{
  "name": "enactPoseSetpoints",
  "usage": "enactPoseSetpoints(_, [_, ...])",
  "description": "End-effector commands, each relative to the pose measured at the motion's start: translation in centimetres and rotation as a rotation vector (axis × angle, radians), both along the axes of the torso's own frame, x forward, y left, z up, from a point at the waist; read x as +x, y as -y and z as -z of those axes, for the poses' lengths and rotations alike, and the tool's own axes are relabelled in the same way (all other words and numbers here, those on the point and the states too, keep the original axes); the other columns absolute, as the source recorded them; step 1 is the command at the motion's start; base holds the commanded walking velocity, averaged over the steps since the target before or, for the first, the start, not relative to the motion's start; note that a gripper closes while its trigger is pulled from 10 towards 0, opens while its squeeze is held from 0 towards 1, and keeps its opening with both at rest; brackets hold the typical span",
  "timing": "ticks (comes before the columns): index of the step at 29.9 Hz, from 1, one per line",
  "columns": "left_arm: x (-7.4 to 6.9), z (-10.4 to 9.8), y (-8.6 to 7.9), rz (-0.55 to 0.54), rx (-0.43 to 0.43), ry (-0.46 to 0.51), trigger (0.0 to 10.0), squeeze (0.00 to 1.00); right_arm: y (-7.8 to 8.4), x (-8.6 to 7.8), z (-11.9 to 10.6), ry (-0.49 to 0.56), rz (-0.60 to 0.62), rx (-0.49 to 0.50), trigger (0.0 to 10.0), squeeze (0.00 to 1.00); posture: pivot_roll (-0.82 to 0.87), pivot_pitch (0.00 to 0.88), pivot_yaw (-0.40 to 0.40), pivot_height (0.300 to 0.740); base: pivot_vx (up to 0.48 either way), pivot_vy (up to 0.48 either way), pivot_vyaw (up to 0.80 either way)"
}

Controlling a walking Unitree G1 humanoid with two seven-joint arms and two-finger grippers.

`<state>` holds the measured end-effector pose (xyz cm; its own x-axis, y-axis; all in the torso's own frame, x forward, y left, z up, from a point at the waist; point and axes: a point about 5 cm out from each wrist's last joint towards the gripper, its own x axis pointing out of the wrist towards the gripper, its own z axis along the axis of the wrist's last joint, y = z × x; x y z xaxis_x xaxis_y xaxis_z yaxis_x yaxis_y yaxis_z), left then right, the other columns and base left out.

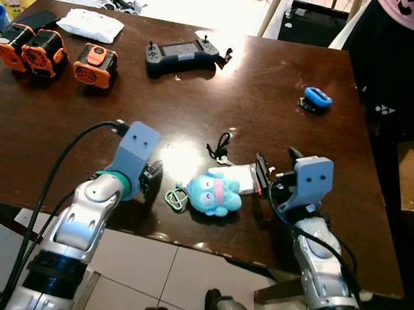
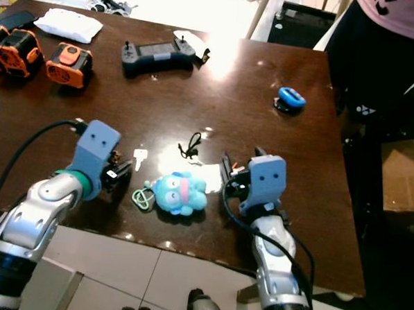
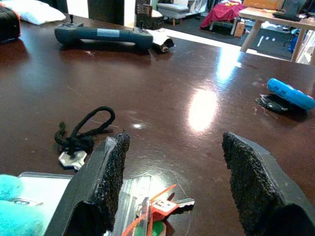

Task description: Hang keys on a hook

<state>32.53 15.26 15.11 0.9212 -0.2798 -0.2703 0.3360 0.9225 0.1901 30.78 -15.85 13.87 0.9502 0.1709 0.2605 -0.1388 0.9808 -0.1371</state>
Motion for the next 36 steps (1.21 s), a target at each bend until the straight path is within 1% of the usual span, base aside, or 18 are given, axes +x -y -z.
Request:
enactPoseSetpoints(1, [-1.0, 2.6, 0.0, -0.005, -0.087, -0.144, 10.0, 0.00, -0.2, -0.3, 0.6, -0.025, -0.009, 0.002, 10.0, 0.00, -0.16, 0.194, 0.033, 0.740, 0.000, 0.000, 0.00])
enactPoseSetpoints(3, [-1.0, 2.6, 0.0, -0.005, -0.087, -0.144, 10.0, 0.00, -0.2, -0.3, 0.6, -0.025, -0.009, 0.002, 10.0, 0.00, -0.16, 0.194, 0.033, 0.740, 0.000, 0.000, 0.00])
enactPoseSetpoints(5, [-0.8, 0.6, 0.3, -0.026, -0.238, -0.056, 10.0, 0.00, -0.3, -0.5, 0.7, -0.028, -0.011, 0.004, 10.0, 0.00, -0.16, 0.202, 0.035, 0.740, 0.000, 0.000, 0.00])
enactPoseSetpoints(7, [-0.8, 0.6, 0.3, -0.026, -0.238, -0.056, 10.0, 0.00, -0.3, -0.5, 0.7, -0.028, -0.011, 0.004, 10.0, 0.00, -0.16, 0.202, 0.035, 0.740, 0.000, 0.000, 0.00])
enactPoseSetpoints(8, [-0.6, 0.0, 0.2, -0.054, -0.219, -0.008, 10.0, 0.00, -0.3, -0.5, 0.8, -0.032, -0.011, 0.005, 10.0, 0.00, -0.15, 0.207, 0.032, 0.740, 0.000, 0.000, 0.00])
enactPoseSetpoints(9, [-0.6, 0.0, 0.2, -0.054, -0.219, -0.008, 10.0, 0.00, -0.3, -0.5, 0.8, -0.032, -0.011, 0.005, 10.0, 0.00, -0.15, 0.207, 0.032, 0.740, 0.000, 0.000, 0.00])
enactPoseSetpoints(10, [-0.2, -0.6, 0.2, -0.102, -0.151, 0.065, 10.0, 0.00, -0.4, -0.6, 1.0, -0.037, -0.013, 0.007, 10.0, 0.00, -0.15, 0.212, 0.031, 0.740, 0.000, 0.000, 0.00])
enactPoseSetpoints(12, [-0.2, -0.6, 0.2, -0.102, -0.151, 0.065, 10.0, 0.00, -0.4, -0.6, 1.0, -0.037, -0.013, 0.007, 10.0, 0.00, -0.15, 0.212, 0.031, 0.740, 0.000, 0.000, 0.00])
enactPoseSetpoints(13, [0.0, -0.8, 0.2, -0.120, -0.121, 0.094, 10.0, 0.00, -0.5, -0.6, 1.0, -0.038, -0.014, 0.007, 10.0, 0.00, -0.15, 0.212, 0.031, 0.740, 0.000, 0.000, 0.00])
enactPoseSetpoints(17, [0.5, -2.0, 0.1, -0.180, -0.159, 0.165, 10.0, 0.00, -0.6, -0.8, 1.2, -0.047, -0.012, 0.015, 10.0, 0.00, -0.16, 0.218, 0.031, 0.740, 0.000, 0.000, 0.00])
enactPoseSetpoints(20, [0.3, -2.5, 0.1, -0.171, -0.142, 0.205, 10.0, 0.00, -0.4, -0.9, 1.5, -0.057, -0.004, 0.023, 10.0, 0.00, -0.16, 0.219, 0.031, 0.740, 0.000, 0.000, 0.00])
enactPoseSetpoints(22, [0.0, -1.7, 0.1, -0.139, -0.059, 0.175, 10.0, 0.00, -0.3, -1.0, 1.7, -0.063, 0.000, 0.025, 10.0, 0.00, -0.16, 0.220, 0.032, 0.740, 0.000, 0.000, 0.00])
enactPoseSetpoints(23, [0.0, -1.7, 0.1, -0.139, -0.059, 0.175, 10.0, 0.00, -0.3, -1.0, 1.7, -0.063, 0.000, 0.025, 10.0, 0.00, -0.16, 0.220, 0.032, 0.740, 0.000, 0.000, 0.00])
enactPoseSetpoints(24, [-0.3, -0.7, 0.1, -0.118, -0.021, 0.121, 10.0, 0.00, -0.3, -1.0, 1.7, -0.065, 0.002, 0.025, 10.0, 0.00, -0.16, 0.221, 0.032, 0.740, 0.000, 0.000, 0.00])
enactPoseSetpoints(26, [-0.9, 0.6, -0.1, -0.090, 0.010, 0.056, 10.0, 0.00, -0.2, -1.1, 1.8, -0.067, 0.004, 0.025, 10.0, 0.00, -0.16, 0.224, 0.033, 0.740, 0.000, 0.000, 0.00])
enactPoseSetpoints(29, [-1.3, 1.3, -0.5, -0.103, 0.006, 0.021, 10.0, 0.00, -0.1, -1.1, 1.8, -0.070, 0.007, 0.024, 10.0, 0.00, -0.16, 0.224, 0.031, 0.740, 0.000, 0.000, 0.00])
enactPoseSetpoints(33, [-1.6, 1.4, -1.1, -0.126, -0.061, -0.041, 10.0, 0.00, -0.1, -1.1, 1.9, -0.073, 0.006, 0.022, 10.0, 0.00, -0.15, 0.224, 0.028, 0.740, 0.000, 0.000, 0.00])
enactPoseSetpoints(36, [-1.6, 1.4, -1.1, -0.126, -0.061, -0.041, 10.0, 0.00, -0.1, -1.1, 1.9, -0.073, 0.006, 0.022, 10.0, 0.00, -0.15, 0.224, 0.028, 0.740, 0.000, 0.000, 0.00])
